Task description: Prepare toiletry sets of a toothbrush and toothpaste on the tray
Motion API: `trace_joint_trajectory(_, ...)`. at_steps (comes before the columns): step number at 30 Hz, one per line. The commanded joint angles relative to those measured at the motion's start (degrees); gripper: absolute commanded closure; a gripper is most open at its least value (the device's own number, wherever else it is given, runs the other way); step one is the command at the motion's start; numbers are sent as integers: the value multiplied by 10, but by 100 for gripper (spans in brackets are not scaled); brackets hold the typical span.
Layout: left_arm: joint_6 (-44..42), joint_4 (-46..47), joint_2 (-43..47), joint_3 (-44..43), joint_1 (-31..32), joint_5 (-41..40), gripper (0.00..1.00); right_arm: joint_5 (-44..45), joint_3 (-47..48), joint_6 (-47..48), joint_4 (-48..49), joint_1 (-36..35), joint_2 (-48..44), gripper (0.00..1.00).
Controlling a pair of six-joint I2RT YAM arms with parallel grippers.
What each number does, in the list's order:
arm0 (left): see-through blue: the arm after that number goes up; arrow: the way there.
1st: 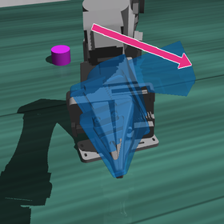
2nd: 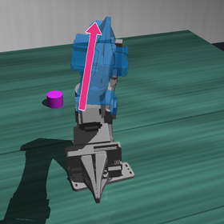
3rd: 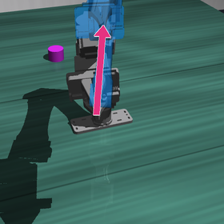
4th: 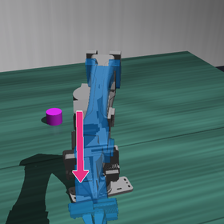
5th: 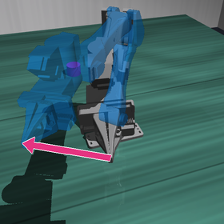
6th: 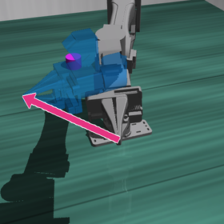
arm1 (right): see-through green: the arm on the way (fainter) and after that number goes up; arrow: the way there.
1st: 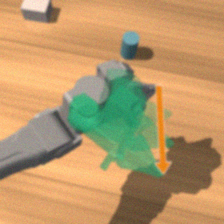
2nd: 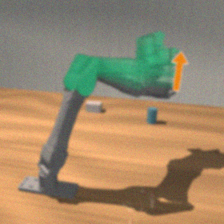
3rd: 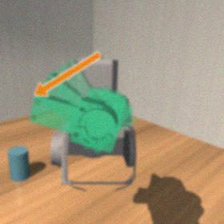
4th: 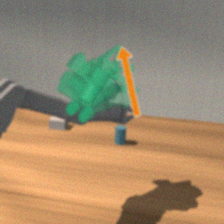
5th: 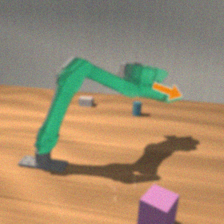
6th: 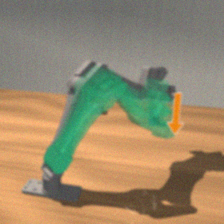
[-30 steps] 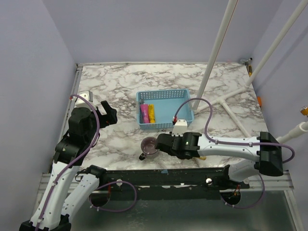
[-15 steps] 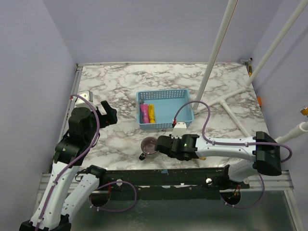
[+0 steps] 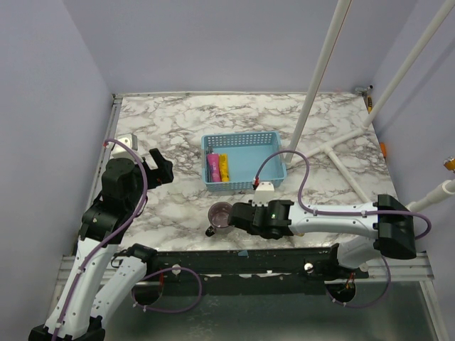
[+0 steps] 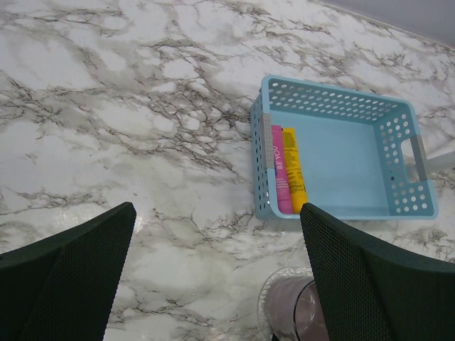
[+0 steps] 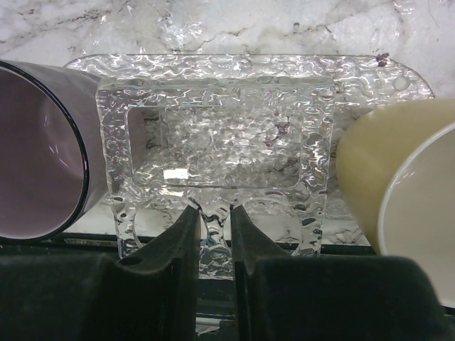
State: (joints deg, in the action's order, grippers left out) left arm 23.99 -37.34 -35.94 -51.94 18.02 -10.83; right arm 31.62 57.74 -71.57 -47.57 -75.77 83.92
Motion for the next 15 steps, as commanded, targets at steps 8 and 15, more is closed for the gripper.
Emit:
trace_joint_trajectory(8,-3,3,0,3,3,11,2,8,3,-22,-8,-13,10,84)
trace_joint_trajectory(15,-3,4,-1,3,3,11,2,18,12,-33,-22,-17,4,75)
